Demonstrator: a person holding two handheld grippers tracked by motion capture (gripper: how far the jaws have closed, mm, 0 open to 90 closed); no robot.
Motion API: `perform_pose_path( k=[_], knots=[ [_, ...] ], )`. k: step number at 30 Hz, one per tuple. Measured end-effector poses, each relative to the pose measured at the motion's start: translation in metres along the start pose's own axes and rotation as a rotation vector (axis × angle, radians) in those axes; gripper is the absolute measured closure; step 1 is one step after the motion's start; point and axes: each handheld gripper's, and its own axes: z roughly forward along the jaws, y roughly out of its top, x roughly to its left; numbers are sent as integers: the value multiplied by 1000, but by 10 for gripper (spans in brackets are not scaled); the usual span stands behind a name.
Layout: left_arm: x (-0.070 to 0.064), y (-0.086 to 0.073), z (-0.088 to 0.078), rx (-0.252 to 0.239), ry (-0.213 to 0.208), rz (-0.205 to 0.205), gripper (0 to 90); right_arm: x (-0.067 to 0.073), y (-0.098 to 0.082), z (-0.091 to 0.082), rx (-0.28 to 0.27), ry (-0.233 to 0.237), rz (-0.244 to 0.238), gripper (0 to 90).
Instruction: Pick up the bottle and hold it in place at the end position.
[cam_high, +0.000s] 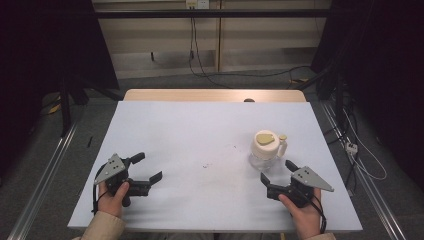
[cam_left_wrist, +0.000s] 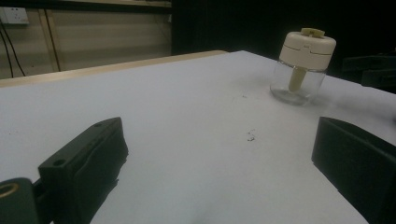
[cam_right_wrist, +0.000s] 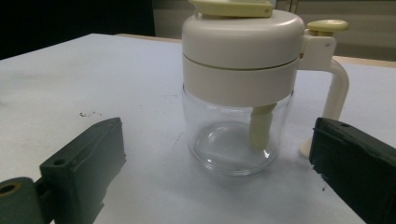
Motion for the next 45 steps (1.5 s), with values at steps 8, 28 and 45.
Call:
perform_pose_path(
  k=[8, 28, 45],
  knots=[
    [-1, 0, -1, 0, -2, 2, 27, 2, 5, 7, 6, -17, 1, 27],
    [-3, -1, -2, 3, -10, 7, 27, -5, 20, 41, 18, -88, 47, 51],
    [-2, -1, -1, 15, -17, 14, 27, -7, 22, 58, 44, -95, 55, 47]
  ],
)
